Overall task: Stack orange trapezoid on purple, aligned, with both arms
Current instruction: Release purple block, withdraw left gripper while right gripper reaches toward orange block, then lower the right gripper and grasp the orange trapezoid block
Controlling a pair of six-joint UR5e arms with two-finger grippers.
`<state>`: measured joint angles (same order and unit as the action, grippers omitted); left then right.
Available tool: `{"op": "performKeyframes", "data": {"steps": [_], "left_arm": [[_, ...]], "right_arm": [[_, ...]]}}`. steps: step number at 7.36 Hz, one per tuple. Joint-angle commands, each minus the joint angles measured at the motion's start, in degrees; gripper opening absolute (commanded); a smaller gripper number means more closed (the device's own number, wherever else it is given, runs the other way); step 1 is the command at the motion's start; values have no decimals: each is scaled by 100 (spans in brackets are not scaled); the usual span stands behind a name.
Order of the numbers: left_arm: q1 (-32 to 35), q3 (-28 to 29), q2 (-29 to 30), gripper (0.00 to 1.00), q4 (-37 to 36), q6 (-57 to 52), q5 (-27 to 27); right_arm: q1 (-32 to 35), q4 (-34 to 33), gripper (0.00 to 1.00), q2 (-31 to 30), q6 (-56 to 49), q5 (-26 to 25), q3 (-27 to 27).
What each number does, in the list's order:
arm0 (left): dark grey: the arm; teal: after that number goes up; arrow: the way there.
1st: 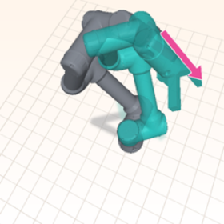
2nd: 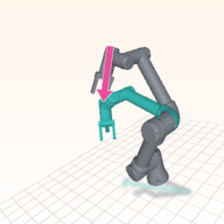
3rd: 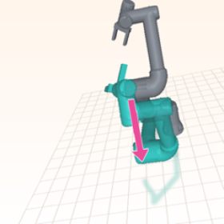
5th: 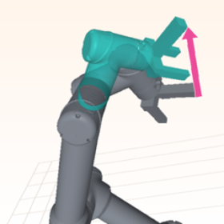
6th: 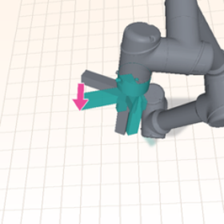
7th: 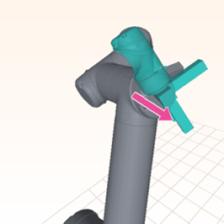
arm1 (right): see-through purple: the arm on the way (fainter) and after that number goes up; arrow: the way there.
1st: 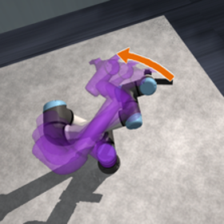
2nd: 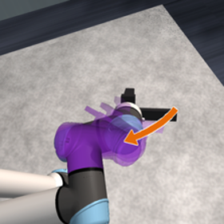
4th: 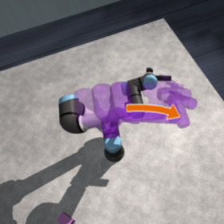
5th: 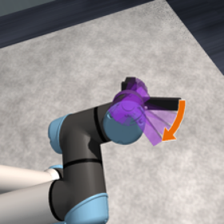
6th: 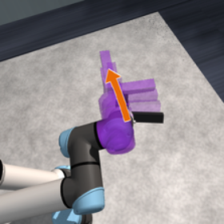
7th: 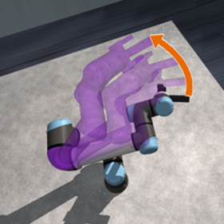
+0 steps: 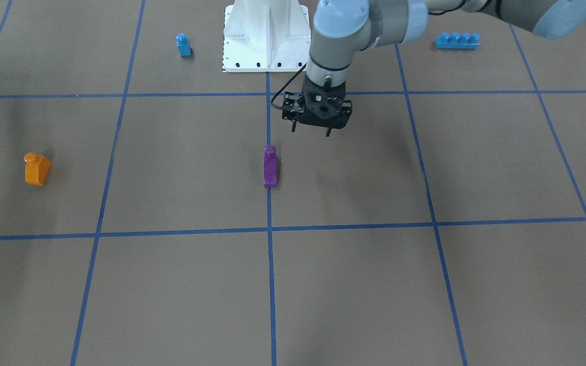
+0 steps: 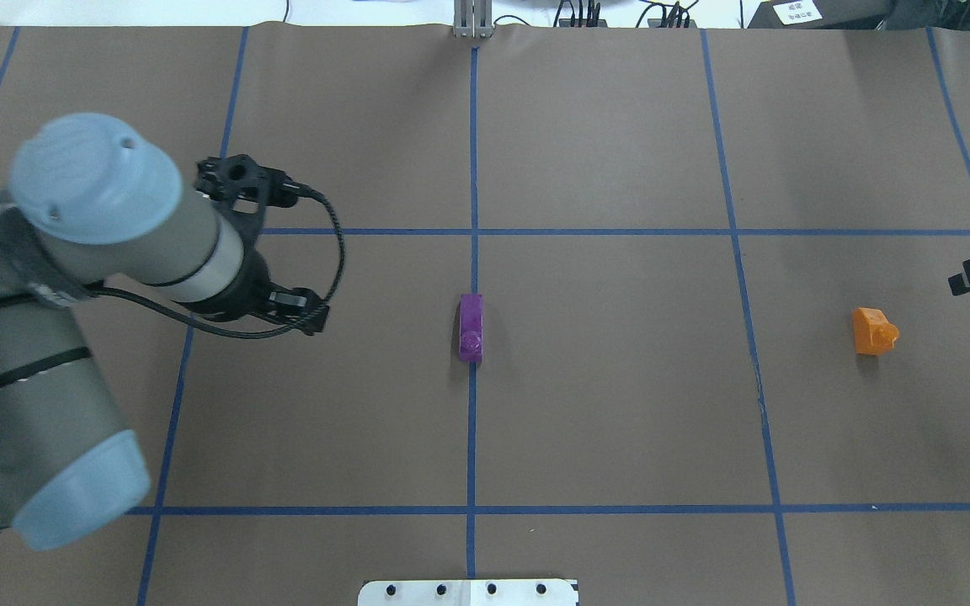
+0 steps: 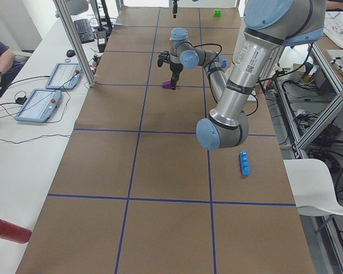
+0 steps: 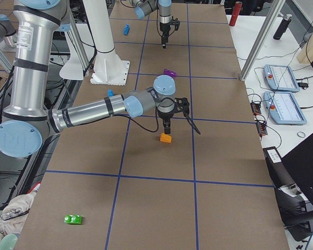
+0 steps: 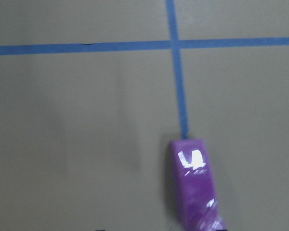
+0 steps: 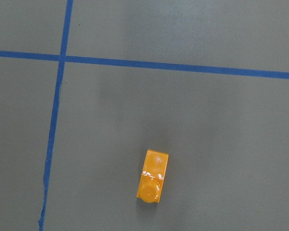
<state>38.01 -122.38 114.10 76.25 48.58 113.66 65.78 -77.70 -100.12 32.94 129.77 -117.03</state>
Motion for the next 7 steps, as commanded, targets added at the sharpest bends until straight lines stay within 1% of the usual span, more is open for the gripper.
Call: {"op": "performKeyframes", "data": {"steps": [1, 2, 4, 5, 6, 7], "left_arm": [[1202, -637, -1175, 100, -172, -1668, 926], [1652, -621, -1466, 100, -172, -2511, 999], [1727, -612, -1496, 100, -172, -2555, 991], [1727, -612, -1496, 100, -172, -2555, 991], [1727, -603, -1496, 100, -172, -2546, 991], [1727, -612, -1496, 100, -172, -2546, 991]], "right_arm": [[-966, 559, 100, -17, 1141, -879, 13], [-1293, 1006, 100, -95, 1423, -1162, 196], [-1375, 1640, 99, -122, 1628, -1349, 862], [-1375, 1966, 99, -122, 1628, -1349, 1092], [-1384, 1986, 98, -122, 1628, -1340, 1138], [-1471, 1986, 86, -122, 1628, -1349, 1164]]}}
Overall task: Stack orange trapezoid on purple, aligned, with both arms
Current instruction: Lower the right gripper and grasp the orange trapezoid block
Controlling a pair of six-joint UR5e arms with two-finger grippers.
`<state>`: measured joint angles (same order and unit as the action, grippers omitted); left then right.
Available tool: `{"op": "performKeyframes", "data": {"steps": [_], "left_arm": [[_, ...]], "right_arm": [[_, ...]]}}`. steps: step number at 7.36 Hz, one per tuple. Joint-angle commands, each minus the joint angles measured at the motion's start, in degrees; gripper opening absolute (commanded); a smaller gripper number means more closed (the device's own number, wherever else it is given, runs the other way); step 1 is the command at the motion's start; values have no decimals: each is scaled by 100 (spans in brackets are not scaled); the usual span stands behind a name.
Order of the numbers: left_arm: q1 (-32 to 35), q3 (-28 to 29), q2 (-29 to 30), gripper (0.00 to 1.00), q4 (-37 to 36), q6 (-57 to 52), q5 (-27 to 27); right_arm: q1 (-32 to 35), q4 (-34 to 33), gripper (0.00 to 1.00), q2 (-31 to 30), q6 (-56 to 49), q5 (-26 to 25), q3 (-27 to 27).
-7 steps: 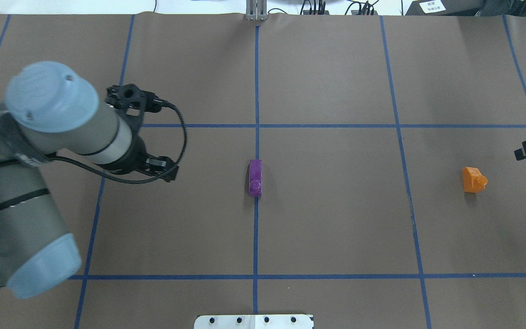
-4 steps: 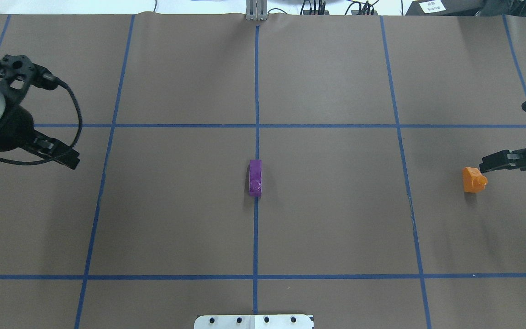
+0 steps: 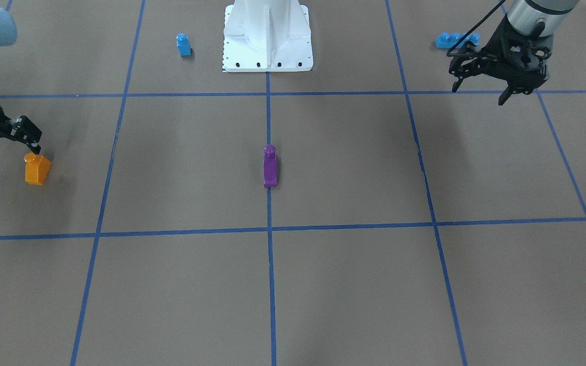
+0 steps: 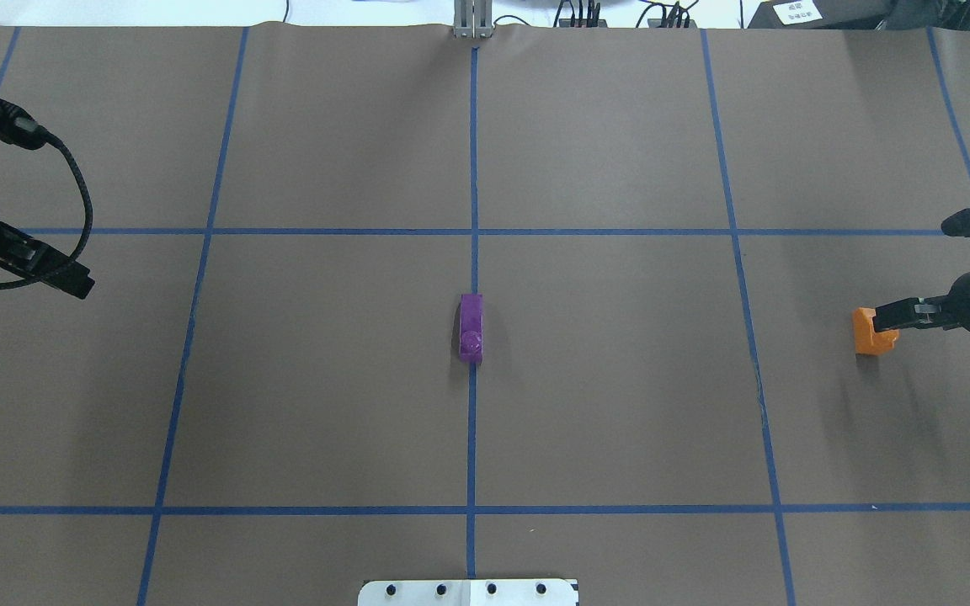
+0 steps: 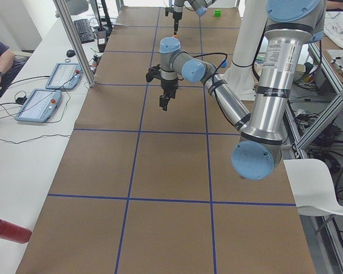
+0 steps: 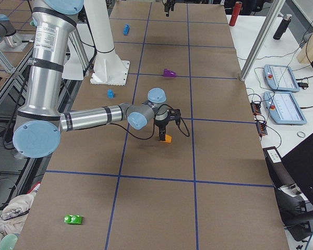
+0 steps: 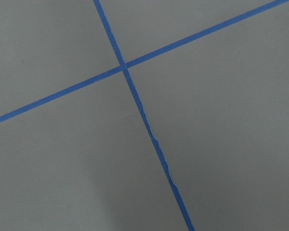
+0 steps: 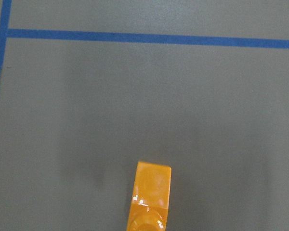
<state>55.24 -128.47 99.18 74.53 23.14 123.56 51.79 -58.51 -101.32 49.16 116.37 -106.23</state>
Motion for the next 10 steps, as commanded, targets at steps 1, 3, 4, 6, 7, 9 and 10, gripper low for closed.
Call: {"op": "performKeyframes", "data": {"steps": [1, 3, 4, 6, 7, 9, 10], "left_arm": [[4, 6, -4, 100, 0, 6, 1], [4, 15, 5, 100, 0, 6, 1], [-5, 15, 5, 100, 0, 49, 1], [-13, 24, 5, 100, 0, 111, 1], [-13, 15, 14, 100, 0, 111, 1], [-13, -11, 5, 100, 0, 120, 1], [-13, -11, 5, 100, 0, 120, 1]], "right_arm": [[-168, 77, 85, 24, 6, -10, 154], [-257, 77, 85, 68, -20, -1, 295], [-283, 77, 85, 77, -29, -1, 313], [-301, 77, 64, 86, -29, -1, 348], [-319, 68, 46, 138, -47, 17, 357], [-319, 15, 42, 366, -47, 52, 471], [-310, 15, 43, 367, -64, 52, 489]]}}
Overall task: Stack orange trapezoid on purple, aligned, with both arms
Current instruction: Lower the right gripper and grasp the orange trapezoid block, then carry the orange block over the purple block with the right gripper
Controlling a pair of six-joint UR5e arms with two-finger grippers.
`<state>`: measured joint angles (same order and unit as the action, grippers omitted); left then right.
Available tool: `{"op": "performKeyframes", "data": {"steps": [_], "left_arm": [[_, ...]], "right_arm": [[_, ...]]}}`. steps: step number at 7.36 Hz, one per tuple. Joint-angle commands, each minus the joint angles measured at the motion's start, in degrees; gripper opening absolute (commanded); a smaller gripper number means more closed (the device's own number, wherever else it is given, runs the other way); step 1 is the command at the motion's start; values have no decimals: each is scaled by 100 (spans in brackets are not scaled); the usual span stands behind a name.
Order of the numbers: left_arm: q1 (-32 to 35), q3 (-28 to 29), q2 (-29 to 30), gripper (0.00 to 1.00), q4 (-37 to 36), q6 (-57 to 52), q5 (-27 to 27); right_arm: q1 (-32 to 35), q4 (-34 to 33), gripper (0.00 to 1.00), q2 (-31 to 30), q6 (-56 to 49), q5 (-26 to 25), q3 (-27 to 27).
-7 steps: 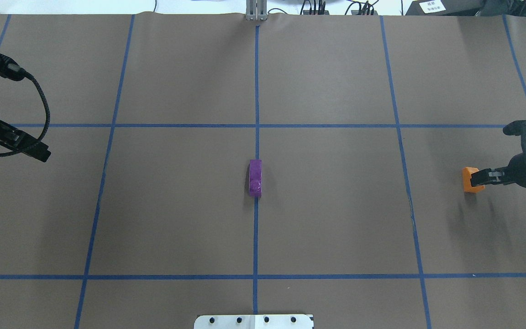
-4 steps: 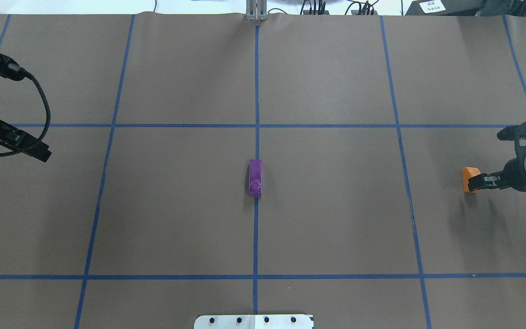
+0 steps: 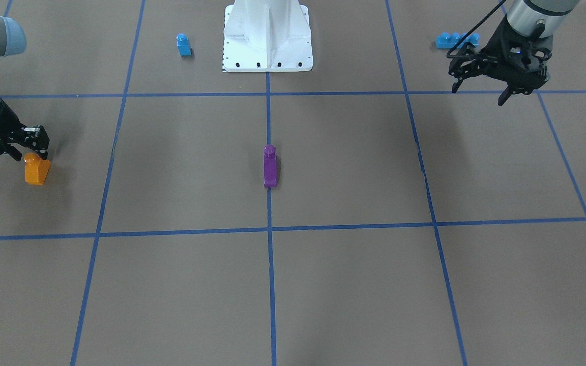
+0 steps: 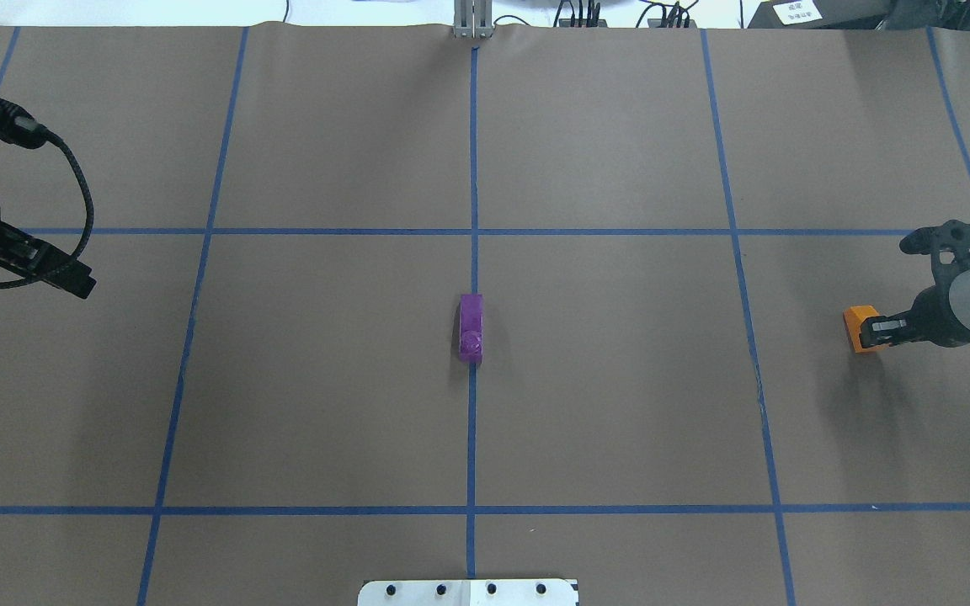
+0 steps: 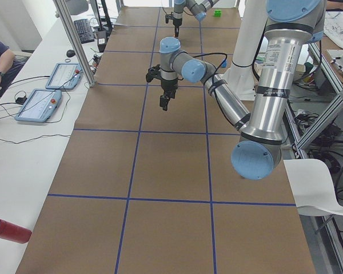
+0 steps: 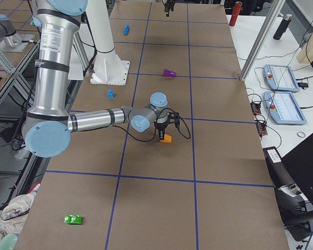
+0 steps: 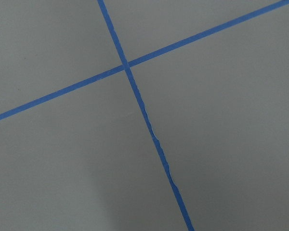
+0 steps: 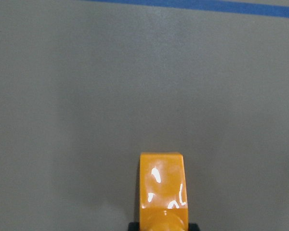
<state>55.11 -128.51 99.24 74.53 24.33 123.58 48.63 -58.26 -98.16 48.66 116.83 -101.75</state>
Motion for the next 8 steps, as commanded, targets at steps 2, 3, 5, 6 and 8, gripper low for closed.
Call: {"op": "performKeyframes", "data": {"steps": [2, 3, 5, 6, 8], "left_arm": [[0, -7, -1, 100, 0, 54, 0], [0, -7, -1, 100, 0, 54, 0], [8, -25, -10, 100, 0, 46, 17], [17, -95, -340, 100, 26, -7, 165], [366, -139, -808, 100, 61, -146, 202]], "right_arm": [[6, -10, 35, 42, -23, 7, 41], [15, -10, 0, 42, -31, 7, 6], [15, -54, 0, 86, -32, 120, -362], [15, -498, 0, 373, -23, 234, -555], [-11, -2322, 0, 1399, 65, 235, -1091]]}}
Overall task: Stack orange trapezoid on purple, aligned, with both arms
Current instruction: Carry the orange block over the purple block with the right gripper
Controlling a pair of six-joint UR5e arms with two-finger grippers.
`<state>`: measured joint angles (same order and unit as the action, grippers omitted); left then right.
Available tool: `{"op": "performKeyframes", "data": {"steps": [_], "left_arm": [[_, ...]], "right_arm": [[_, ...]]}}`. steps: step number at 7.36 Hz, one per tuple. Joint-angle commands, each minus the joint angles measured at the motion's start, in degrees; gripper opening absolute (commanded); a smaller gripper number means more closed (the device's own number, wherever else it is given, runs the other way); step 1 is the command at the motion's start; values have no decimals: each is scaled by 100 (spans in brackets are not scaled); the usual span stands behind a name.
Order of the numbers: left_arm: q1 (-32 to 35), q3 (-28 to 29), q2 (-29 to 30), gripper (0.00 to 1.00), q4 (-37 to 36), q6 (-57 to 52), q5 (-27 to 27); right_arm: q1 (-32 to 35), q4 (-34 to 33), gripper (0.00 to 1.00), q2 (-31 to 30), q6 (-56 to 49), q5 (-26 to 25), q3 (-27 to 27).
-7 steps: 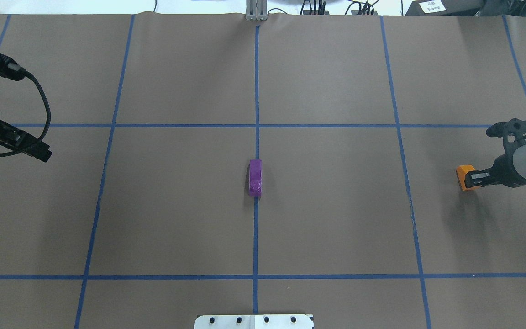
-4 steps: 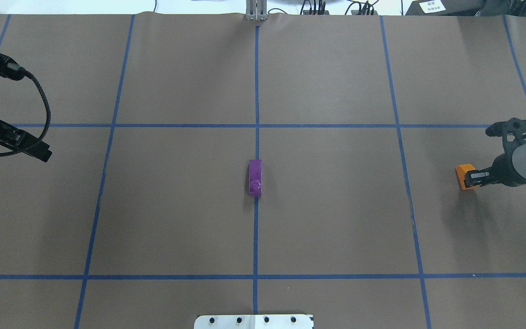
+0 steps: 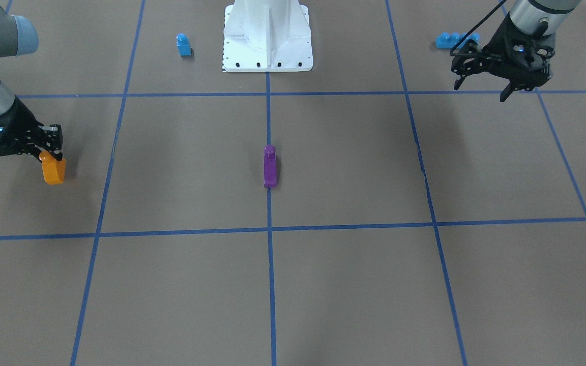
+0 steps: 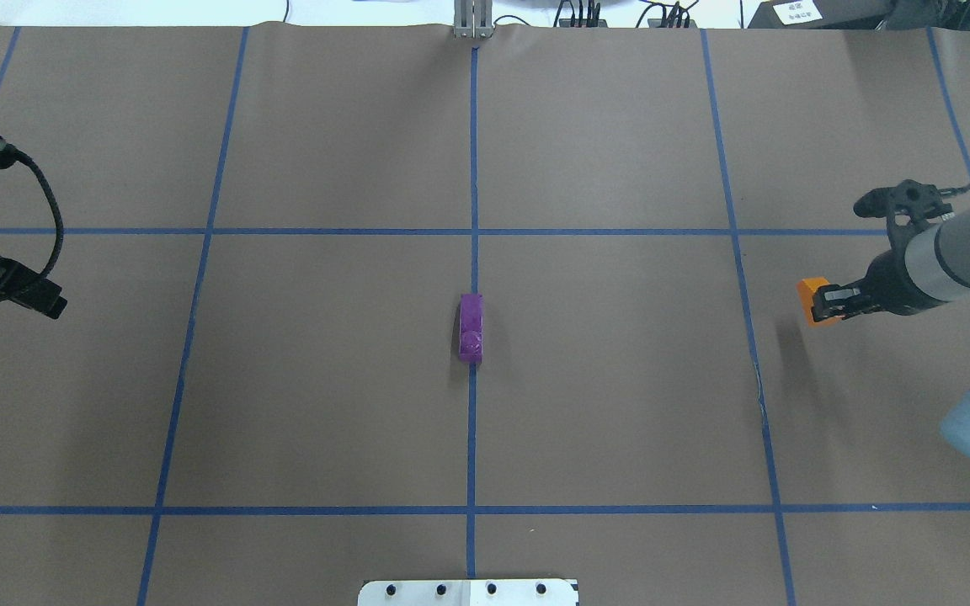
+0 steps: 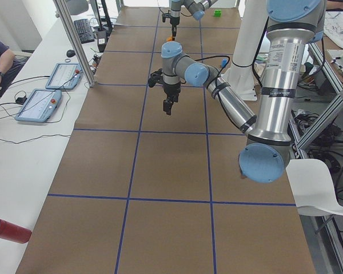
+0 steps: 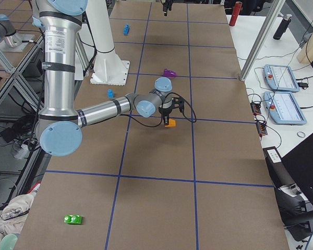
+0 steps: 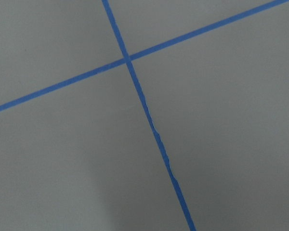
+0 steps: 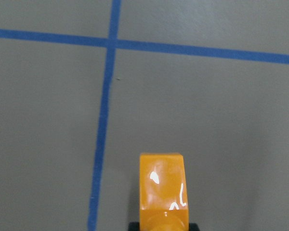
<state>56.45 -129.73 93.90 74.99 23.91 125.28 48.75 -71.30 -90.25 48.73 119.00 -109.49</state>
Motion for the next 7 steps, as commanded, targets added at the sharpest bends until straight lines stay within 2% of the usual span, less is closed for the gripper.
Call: {"op": "performKeyframes", "data": {"steps": [1, 2, 3, 4, 5, 7], "left_arm": [[566, 9, -362, 100, 16, -663, 49], [865, 35, -485, 100, 16, -1060, 136], [1190, 175, -556, 100, 16, -1490, 520], [1419, 280, -722, 100, 16, -1930, 750], [1474, 273, -732, 100, 7, -1995, 752], [1474, 281, -733, 100, 7, -1969, 752]], "right_arm": [[-180, -1400, 0, 988, 170, 18, -397], [-416, -1552, 0, 1374, 607, -25, -389], [-802, -1780, 0, 1891, 1211, -121, -363], [-1267, -2269, 0, 2497, 1644, -288, -302], [-1567, -2622, 0, 3225, 1761, -672, 56], [-1920, -2670, 0, 3907, 2322, -1060, 550]]}}
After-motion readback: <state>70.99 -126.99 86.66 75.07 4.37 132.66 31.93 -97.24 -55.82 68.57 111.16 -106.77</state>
